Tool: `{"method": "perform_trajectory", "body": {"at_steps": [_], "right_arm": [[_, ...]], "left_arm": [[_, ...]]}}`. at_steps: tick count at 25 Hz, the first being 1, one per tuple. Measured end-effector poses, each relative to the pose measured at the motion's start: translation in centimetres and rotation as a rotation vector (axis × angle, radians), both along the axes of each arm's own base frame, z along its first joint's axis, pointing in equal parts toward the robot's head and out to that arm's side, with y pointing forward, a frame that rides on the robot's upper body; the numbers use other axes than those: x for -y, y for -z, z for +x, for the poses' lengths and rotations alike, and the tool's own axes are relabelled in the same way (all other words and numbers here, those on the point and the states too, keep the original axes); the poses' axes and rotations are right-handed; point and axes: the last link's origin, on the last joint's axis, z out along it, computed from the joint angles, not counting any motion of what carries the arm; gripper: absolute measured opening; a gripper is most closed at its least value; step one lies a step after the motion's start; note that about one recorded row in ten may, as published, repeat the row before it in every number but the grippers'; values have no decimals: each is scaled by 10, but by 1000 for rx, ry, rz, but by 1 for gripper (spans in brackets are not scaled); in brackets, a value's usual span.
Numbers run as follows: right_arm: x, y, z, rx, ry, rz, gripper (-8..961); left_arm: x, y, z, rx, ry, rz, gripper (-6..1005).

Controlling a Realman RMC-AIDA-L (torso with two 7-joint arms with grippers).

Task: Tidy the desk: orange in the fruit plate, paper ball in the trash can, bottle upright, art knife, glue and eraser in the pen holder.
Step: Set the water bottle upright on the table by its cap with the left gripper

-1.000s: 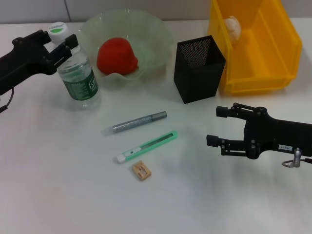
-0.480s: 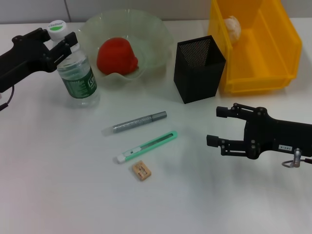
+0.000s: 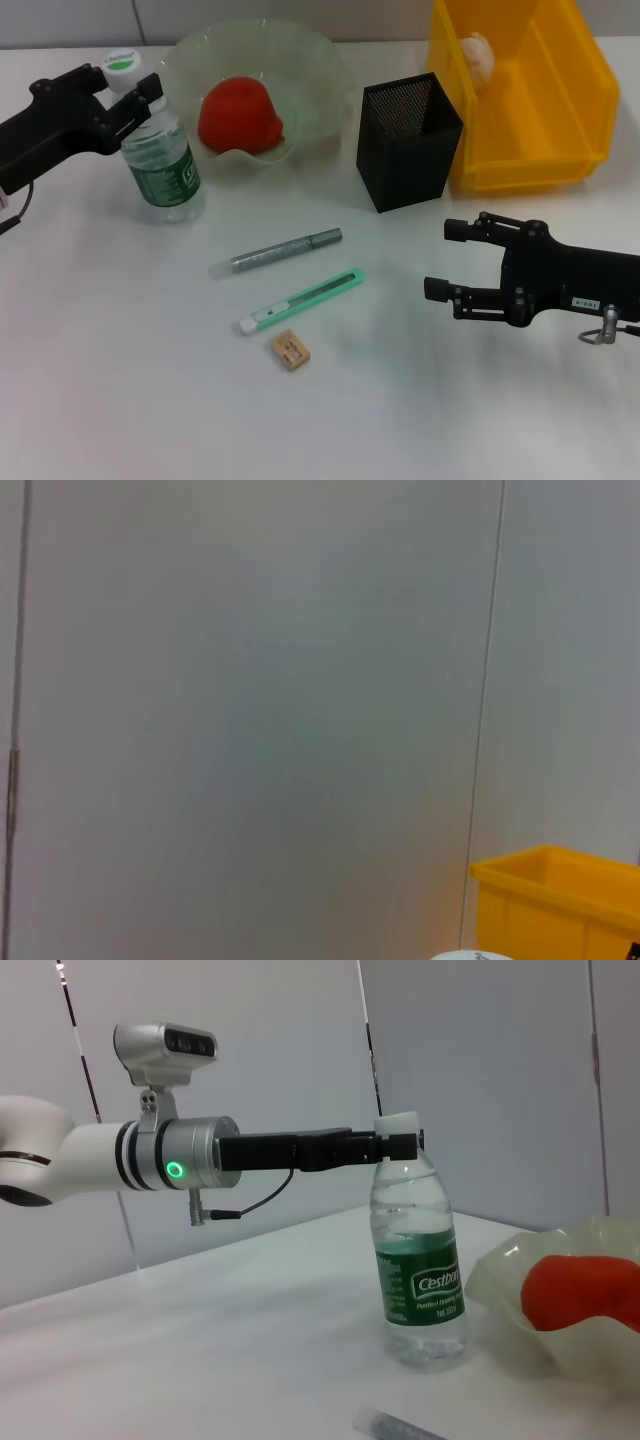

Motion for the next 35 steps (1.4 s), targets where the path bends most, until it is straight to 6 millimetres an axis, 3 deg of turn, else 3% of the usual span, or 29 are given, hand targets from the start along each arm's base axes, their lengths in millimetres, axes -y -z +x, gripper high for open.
{"method": "perform_trajectory", "body": {"at_steps": [35], "right_arm": [[1,0,-1,-4,-3,-3,821]], "left_arm": [[0,4,0,4,-4,-7,595]]}}
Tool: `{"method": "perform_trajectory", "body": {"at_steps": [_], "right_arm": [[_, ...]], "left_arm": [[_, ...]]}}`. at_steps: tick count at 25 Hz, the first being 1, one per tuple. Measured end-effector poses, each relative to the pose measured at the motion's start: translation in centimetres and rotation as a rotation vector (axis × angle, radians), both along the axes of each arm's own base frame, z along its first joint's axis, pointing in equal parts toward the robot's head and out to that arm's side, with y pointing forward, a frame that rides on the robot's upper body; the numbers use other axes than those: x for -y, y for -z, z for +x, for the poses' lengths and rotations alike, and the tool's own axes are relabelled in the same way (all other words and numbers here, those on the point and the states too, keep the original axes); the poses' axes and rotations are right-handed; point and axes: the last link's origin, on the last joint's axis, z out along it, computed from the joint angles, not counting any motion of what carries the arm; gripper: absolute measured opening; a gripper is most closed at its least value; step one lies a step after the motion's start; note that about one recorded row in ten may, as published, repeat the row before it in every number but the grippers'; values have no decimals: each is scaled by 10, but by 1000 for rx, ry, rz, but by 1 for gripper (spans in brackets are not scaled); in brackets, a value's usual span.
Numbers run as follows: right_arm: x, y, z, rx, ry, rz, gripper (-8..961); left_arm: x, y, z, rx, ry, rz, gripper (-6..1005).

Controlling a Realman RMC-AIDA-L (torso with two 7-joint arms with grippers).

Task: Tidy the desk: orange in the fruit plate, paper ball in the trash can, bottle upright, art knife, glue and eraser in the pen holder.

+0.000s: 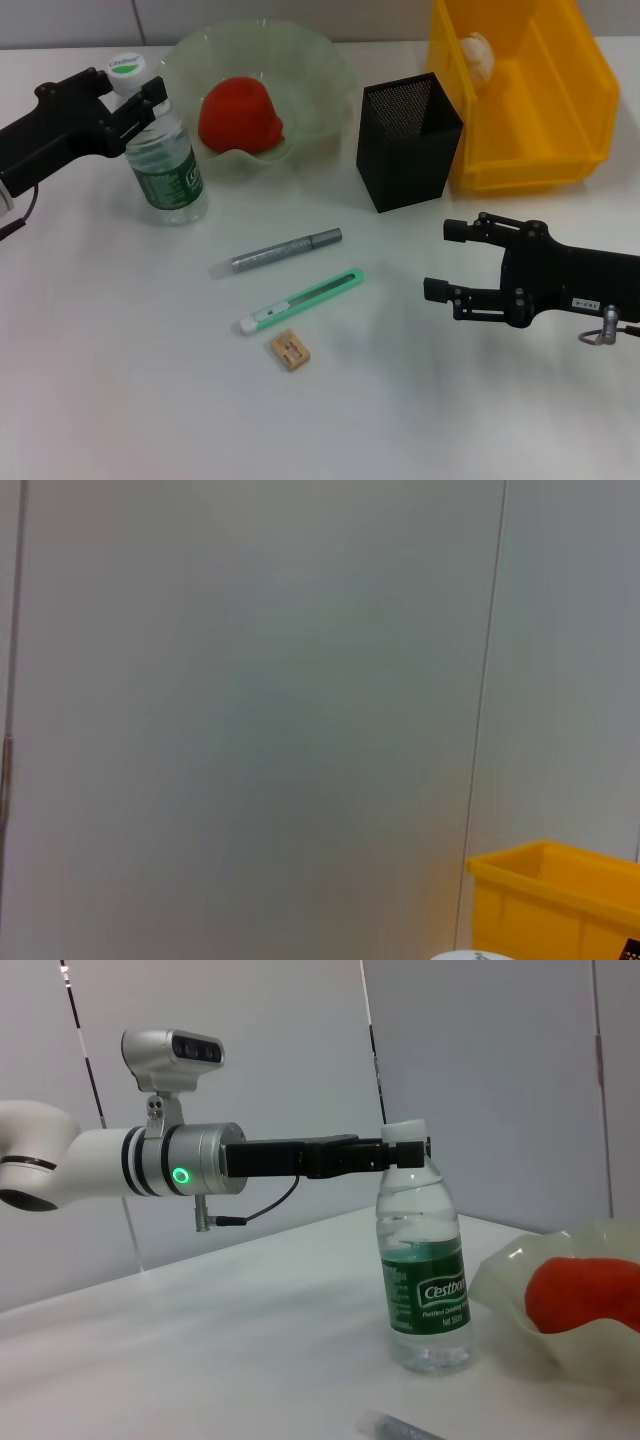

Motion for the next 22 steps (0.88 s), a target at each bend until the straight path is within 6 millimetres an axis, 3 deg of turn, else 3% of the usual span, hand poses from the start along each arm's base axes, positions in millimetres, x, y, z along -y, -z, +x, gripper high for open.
{"method": "perform_trajectory", "body": {"at_steps": [13,19,22], "right_arm": [[0,0,0,0,1,-1,822],[0,0,0,0,3,0,820],[0,0,0,0,4,0,821]], "left_arm": [[0,1,4,-9,24,-12,605],[0,1,5,-10,33,-14,792],[1,0,6,-3,42,-15,786]]}}
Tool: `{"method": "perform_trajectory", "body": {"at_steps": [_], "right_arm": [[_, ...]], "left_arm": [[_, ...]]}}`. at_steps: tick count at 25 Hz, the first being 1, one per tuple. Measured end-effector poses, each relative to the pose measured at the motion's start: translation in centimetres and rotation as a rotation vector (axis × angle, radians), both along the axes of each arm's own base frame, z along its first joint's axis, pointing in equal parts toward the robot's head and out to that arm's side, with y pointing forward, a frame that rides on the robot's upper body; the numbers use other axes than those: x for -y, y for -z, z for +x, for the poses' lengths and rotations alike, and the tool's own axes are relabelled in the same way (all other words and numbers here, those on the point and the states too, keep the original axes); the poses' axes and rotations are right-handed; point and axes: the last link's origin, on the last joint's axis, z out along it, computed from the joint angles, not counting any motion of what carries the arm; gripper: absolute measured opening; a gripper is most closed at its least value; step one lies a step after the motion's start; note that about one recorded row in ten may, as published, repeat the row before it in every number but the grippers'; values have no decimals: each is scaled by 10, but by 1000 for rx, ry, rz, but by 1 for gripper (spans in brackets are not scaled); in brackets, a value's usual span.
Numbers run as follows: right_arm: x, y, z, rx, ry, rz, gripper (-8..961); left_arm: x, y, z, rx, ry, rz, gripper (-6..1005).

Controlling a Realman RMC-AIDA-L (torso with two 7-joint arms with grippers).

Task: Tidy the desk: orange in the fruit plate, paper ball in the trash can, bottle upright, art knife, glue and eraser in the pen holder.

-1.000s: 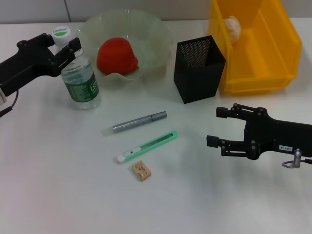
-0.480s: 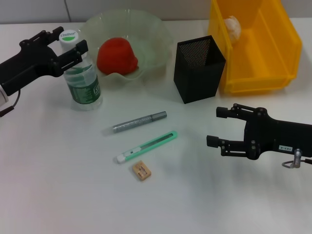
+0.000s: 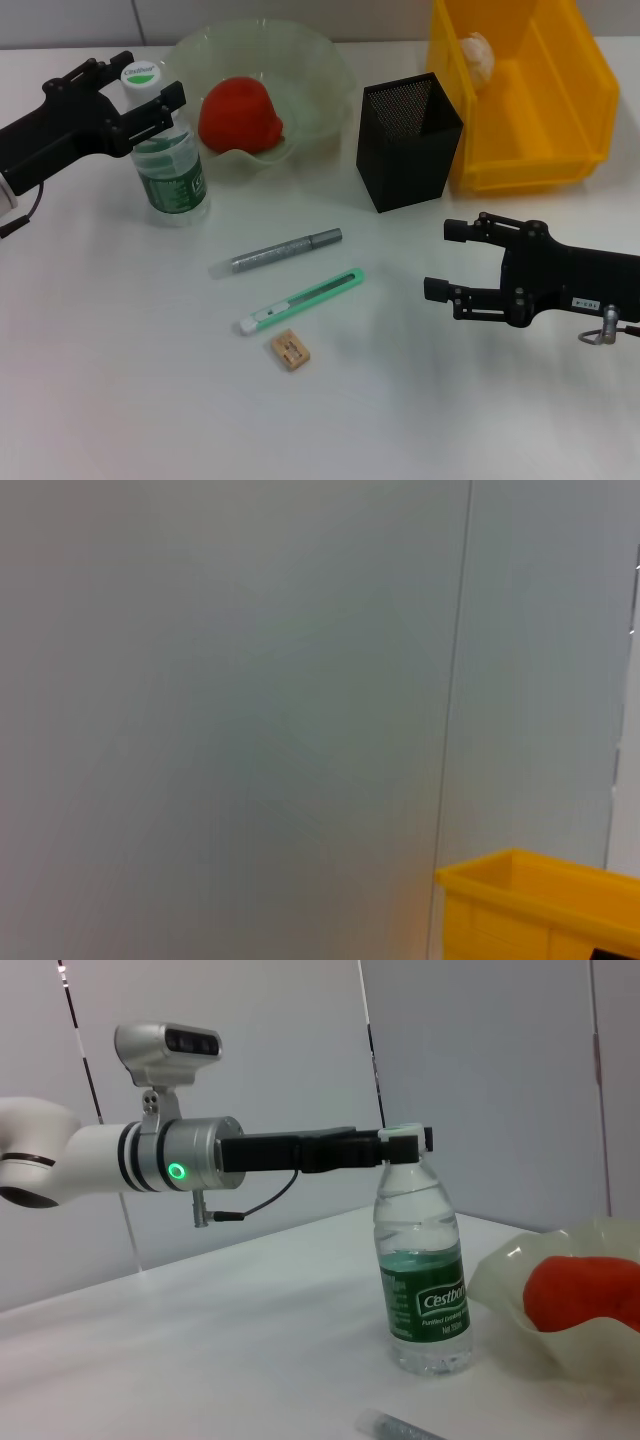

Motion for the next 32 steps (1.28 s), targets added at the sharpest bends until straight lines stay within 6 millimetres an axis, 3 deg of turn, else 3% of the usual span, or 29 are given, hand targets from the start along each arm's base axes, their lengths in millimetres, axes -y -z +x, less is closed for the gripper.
{"method": "perform_trajectory", "body": {"at_steps": [5,10,16,26,32], "right_arm": [[0,0,0,-1,2,-1,821],[0,0,0,-1,2,-1,822],[0,0,0,-3,2,0,821],[0,0,0,-5,2,-3,821],[-1,0,-1,-5,0,-3,821]], "left_arm": [[3,-6,6,38,43,4,787],[8,-28,18,128,120,3,787],[22,-54,33,218,226,-141,788],[49,-54,38,201,326,-395,787],[59,-51,31,180,319,-432,787]]}}
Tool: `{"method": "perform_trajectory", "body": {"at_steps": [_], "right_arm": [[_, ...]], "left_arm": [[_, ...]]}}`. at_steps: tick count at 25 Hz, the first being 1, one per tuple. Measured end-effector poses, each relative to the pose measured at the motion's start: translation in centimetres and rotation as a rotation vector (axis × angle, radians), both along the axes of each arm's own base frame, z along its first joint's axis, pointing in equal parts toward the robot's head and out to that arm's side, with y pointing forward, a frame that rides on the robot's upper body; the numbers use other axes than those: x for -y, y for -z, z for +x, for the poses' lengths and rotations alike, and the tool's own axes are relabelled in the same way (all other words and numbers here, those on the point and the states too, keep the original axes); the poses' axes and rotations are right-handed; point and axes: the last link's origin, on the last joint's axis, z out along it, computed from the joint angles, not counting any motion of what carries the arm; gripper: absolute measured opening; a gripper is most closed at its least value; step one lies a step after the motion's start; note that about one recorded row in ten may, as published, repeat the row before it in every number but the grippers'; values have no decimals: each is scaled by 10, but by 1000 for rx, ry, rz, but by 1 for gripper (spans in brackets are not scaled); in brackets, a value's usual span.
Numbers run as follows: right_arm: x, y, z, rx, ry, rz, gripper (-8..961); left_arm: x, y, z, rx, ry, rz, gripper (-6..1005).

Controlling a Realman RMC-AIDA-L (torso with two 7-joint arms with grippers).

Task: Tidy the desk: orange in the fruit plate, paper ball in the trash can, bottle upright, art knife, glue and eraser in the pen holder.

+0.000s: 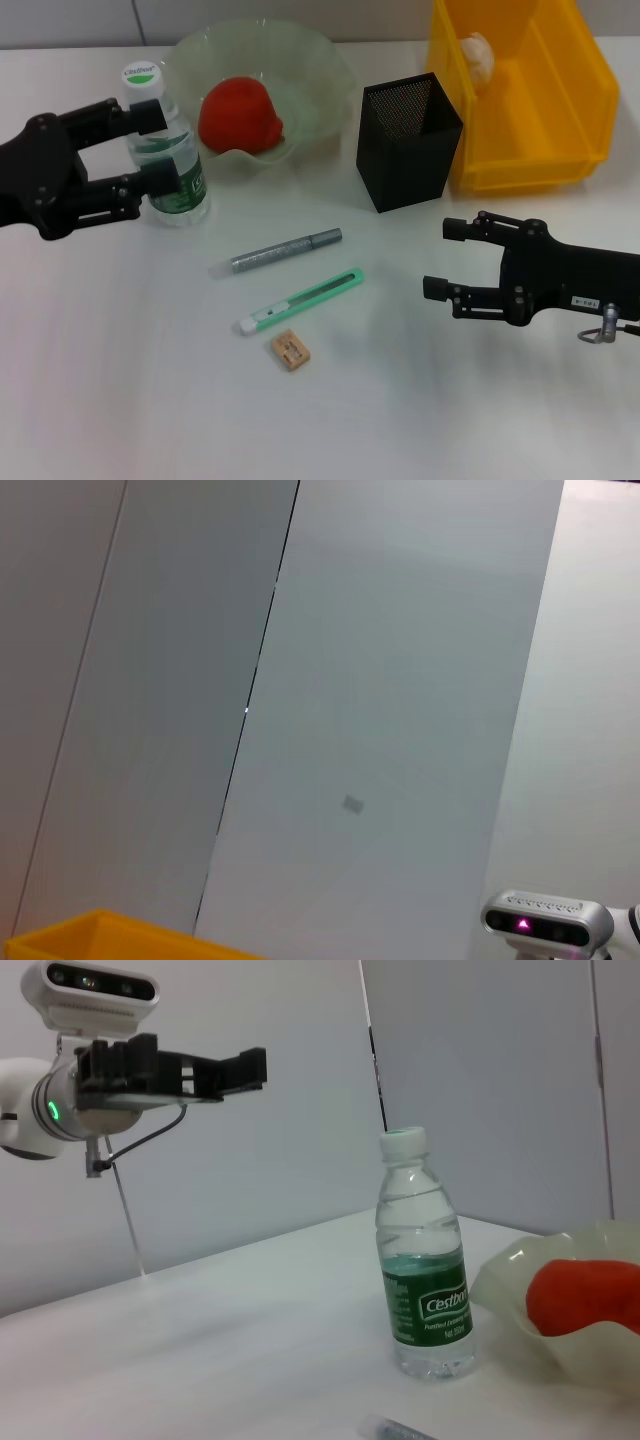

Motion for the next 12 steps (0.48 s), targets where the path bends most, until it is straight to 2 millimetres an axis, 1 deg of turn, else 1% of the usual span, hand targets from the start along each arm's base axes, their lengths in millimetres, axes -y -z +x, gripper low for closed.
{"method": "perform_trajectory", "body": {"at_steps": [7,12], "right_arm": [[-1,0,-2,-3,-2,-3,821],[-5,-4,-5,-15,-6,-3,821]], "left_arm": [[8,3,-15,-76,-11,16,786],[20,13,-31,-170,-2,18,786]]}}
